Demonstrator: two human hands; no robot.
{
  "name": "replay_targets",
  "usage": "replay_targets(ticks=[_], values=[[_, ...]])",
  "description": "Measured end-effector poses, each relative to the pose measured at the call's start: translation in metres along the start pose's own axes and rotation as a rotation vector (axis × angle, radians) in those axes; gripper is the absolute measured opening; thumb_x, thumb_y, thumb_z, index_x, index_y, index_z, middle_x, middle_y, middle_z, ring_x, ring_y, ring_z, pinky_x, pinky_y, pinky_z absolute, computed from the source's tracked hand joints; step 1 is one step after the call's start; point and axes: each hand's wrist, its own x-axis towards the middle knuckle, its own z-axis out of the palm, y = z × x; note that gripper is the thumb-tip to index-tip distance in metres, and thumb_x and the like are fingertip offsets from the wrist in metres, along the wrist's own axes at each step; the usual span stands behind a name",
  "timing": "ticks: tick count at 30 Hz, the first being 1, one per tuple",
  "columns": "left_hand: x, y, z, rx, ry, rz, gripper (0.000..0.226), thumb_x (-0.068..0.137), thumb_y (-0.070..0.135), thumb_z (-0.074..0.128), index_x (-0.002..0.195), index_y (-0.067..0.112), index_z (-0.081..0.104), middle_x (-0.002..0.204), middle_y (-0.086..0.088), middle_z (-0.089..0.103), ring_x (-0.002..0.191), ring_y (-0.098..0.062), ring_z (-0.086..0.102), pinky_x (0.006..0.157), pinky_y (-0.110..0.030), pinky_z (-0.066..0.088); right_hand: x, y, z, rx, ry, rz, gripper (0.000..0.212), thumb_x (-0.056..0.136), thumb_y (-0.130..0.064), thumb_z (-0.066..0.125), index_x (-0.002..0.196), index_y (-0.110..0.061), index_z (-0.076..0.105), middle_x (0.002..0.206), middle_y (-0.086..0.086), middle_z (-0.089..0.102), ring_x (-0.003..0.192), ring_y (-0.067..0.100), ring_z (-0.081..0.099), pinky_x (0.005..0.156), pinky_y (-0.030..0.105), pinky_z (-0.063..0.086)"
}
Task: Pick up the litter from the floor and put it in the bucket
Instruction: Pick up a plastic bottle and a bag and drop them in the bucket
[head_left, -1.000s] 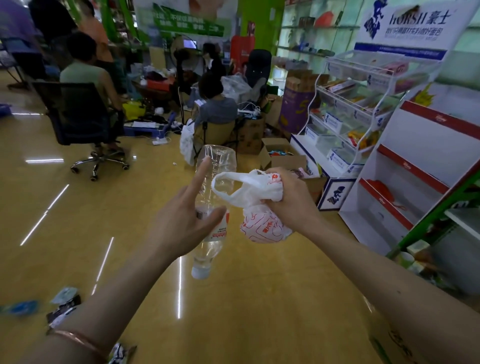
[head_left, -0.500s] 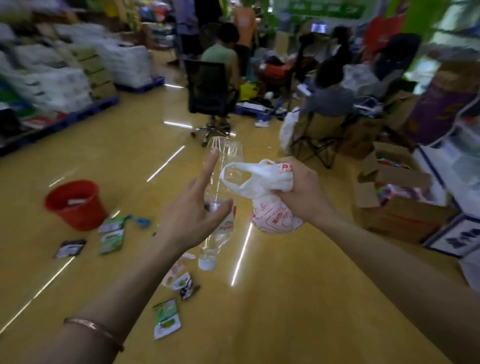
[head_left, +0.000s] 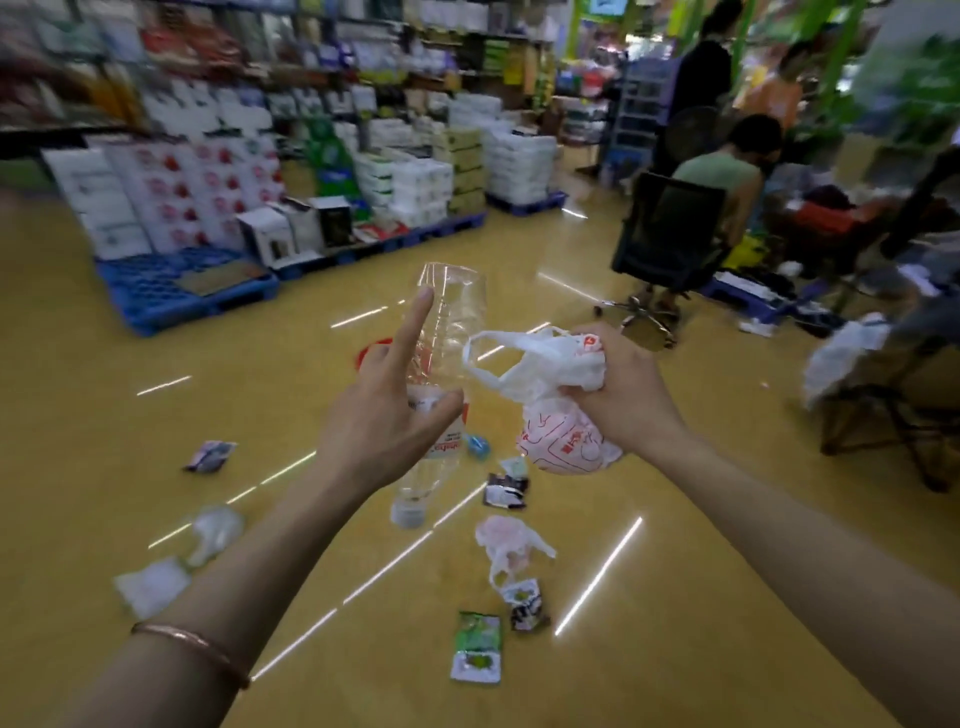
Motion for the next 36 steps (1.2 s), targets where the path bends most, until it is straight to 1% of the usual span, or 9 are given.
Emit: replay_targets(ticks=[5, 10, 14, 17, 20, 25, 28, 32, 36], values=[[0.006, -0.08, -0.076, 0.056, 0.062, -0.079, 0.084, 0.078, 0.05, 0.056, 0.133, 0.067, -0.005, 0.117, -0.007, 0.054, 0.069, -0.024, 0.061, 0.073, -0.047, 0.055, 0.048, -0.068, 0.085, 0.056, -0.051, -0.084, 0.036, 0.077, -0.015, 0.07, 0.111, -0.015, 0.058, 0.091, -0.005, 0.056, 0.086, 0.019, 0.056, 0.067, 0.028, 0.041], [0.011, -0.148, -0.133, 0.126, 0.13, -0.143, 0.085, 0.081, 0.046, 0.058, 0.135, 0.065, -0.005, 0.12, -0.004, 0.05, 0.071, -0.016, 0.061, 0.071, -0.042, 0.056, 0.081, -0.121, 0.16, 0.112, -0.158, -0.137, 0.039, 0.077, -0.013, 0.071, 0.113, -0.013, 0.055, 0.081, -0.004, 0.056, 0.075, 0.019, 0.052, 0.058, 0.023, 0.031], [0.017, -0.194, -0.157, 0.162, 0.207, -0.193, 0.086, 0.083, 0.045, 0.059, 0.136, 0.063, -0.007, 0.117, -0.002, 0.049, 0.081, -0.013, 0.057, 0.071, -0.033, 0.05, 0.108, -0.144, 0.204, 0.137, -0.245, -0.173, 0.038, 0.08, -0.011, 0.068, 0.115, -0.013, 0.054, 0.08, -0.009, 0.056, 0.077, 0.017, 0.055, 0.053, 0.021, 0.036], [0.02, -0.222, -0.162, 0.149, 0.164, -0.256, 0.087, 0.083, 0.048, 0.06, 0.135, 0.065, -0.008, 0.118, -0.002, 0.048, 0.079, -0.015, 0.058, 0.073, -0.038, 0.054, 0.131, -0.151, 0.236, 0.144, -0.29, -0.188, 0.038, 0.081, -0.01, 0.067, 0.117, -0.013, 0.055, 0.086, -0.008, 0.058, 0.08, 0.016, 0.058, 0.056, 0.009, 0.039], [0.033, -0.252, -0.166, 0.13, 0.146, -0.305, 0.088, 0.083, 0.048, 0.06, 0.134, 0.066, -0.009, 0.118, -0.001, 0.048, 0.069, -0.014, 0.059, 0.071, -0.04, 0.056, 0.16, -0.155, 0.27, 0.148, -0.331, -0.191, 0.037, 0.082, -0.013, 0.066, 0.118, -0.014, 0.056, 0.093, -0.004, 0.058, 0.085, 0.016, 0.055, 0.06, 0.009, 0.037], [0.091, -0.297, -0.172, 0.153, 0.123, -0.338, 0.09, 0.083, 0.047, 0.062, 0.131, 0.068, -0.011, 0.119, 0.0, 0.047, 0.072, -0.015, 0.06, 0.075, -0.041, 0.056, 0.227, -0.159, 0.319, 0.163, -0.354, -0.2, 0.039, 0.082, -0.014, 0.068, 0.118, -0.016, 0.056, 0.091, -0.007, 0.059, 0.083, 0.014, 0.054, 0.055, 0.006, 0.037], [0.137, -0.317, -0.174, 0.172, 0.106, -0.328, 0.092, 0.082, 0.049, 0.062, 0.132, 0.067, -0.012, 0.126, -0.002, 0.048, 0.078, -0.011, 0.061, 0.078, -0.039, 0.055, 0.269, -0.154, 0.332, 0.169, -0.36, -0.181, 0.04, 0.082, -0.014, 0.068, 0.12, -0.018, 0.055, 0.094, -0.006, 0.06, 0.083, 0.013, 0.055, 0.058, 0.008, 0.035], [0.211, -0.342, -0.163, 0.177, 0.073, -0.315, 0.092, 0.082, 0.049, 0.062, 0.132, 0.067, -0.013, 0.128, -0.002, 0.047, 0.081, -0.011, 0.059, 0.079, -0.037, 0.055, 0.334, -0.133, 0.344, 0.176, -0.356, -0.148, 0.041, 0.081, -0.01, 0.067, 0.12, -0.017, 0.056, 0.092, -0.003, 0.062, 0.086, 0.02, 0.058, 0.065, 0.027, 0.04], [0.268, -0.362, -0.144, 0.175, 0.004, -0.274, 0.091, 0.082, 0.051, 0.061, 0.131, 0.067, -0.013, 0.127, -0.002, 0.048, 0.08, -0.012, 0.06, 0.079, -0.038, 0.055, 0.387, -0.11, 0.358, 0.136, -0.318, -0.096, 0.036, 0.084, -0.01, 0.065, 0.118, -0.012, 0.056, 0.088, -0.001, 0.057, 0.082, 0.016, 0.052, 0.057, 0.021, 0.035]])
